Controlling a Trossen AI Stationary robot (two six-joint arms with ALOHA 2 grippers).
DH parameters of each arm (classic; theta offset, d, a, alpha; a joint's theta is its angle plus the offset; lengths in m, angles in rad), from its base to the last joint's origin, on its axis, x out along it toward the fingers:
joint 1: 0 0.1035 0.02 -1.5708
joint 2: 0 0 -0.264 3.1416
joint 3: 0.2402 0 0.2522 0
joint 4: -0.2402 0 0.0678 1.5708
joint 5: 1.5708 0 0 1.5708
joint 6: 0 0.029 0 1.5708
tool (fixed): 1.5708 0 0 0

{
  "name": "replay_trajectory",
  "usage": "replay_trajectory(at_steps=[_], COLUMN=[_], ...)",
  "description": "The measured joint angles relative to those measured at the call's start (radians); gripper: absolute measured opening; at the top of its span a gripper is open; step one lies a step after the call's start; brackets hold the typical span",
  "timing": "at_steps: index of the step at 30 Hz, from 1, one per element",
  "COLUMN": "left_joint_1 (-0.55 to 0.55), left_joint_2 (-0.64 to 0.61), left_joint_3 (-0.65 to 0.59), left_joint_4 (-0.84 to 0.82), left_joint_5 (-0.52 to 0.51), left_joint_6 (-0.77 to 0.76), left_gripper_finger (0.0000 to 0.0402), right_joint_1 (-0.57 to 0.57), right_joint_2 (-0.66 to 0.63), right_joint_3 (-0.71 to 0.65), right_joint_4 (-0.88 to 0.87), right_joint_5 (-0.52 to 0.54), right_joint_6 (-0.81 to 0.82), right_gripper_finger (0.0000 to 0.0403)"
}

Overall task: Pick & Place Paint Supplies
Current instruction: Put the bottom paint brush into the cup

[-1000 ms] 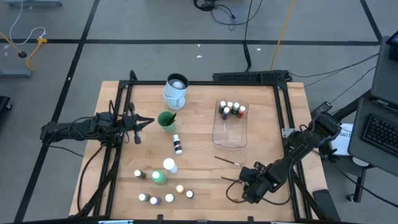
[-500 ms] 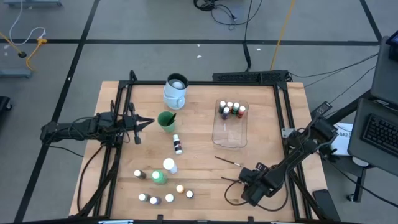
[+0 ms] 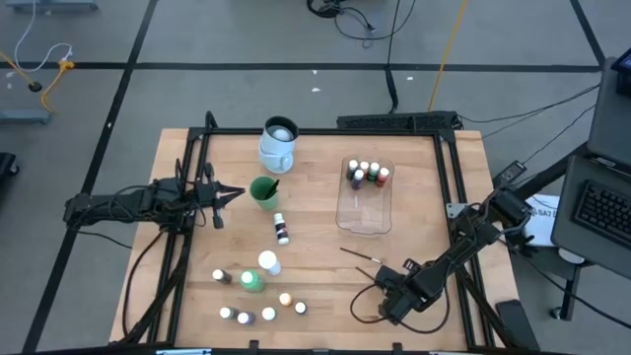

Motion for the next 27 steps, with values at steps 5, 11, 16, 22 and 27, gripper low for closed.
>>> replay_trajectory(at_steps=[5, 11, 16, 22, 27], left_joint_1=[0.0, 0.0, 0.0, 0.0, 0.0], left_joint_2=[0.0, 0.0, 0.0, 0.0, 0.0], left_joint_3=[0.0, 0.0, 0.0, 0.0, 0.0], left_joint_4=[-0.003, -0.002, 0.002, 0.003, 0.006], left_joint_5=[0.0, 0.0, -0.003, -0.002, -0.001], left_joint_6=[0.0, 0.001, 0.001, 0.001, 0.002], left_gripper_finger=[0.0026, 0.0026, 0.0026, 0.0026, 0.0026], right_joint_1=[0.002, 0.003, -0.025, -0.167, -0.332], right_joint_2=[-0.049, -0.133, -0.223, -0.293, -0.285], right_joint_3=[0.005, 0.013, 0.024, 0.024, 0.025], right_joint_4=[0.039, 0.078, 0.236, 0.598, 0.846], right_joint_5=[0.073, 0.281, 0.529, 0.598, 0.39], right_joint_6=[-0.058, -0.155, -0.377, -0.814, -1.117], right_gripper_finger=[0.0005, 0.0002, 0.0001, 0.0001, 0.0])
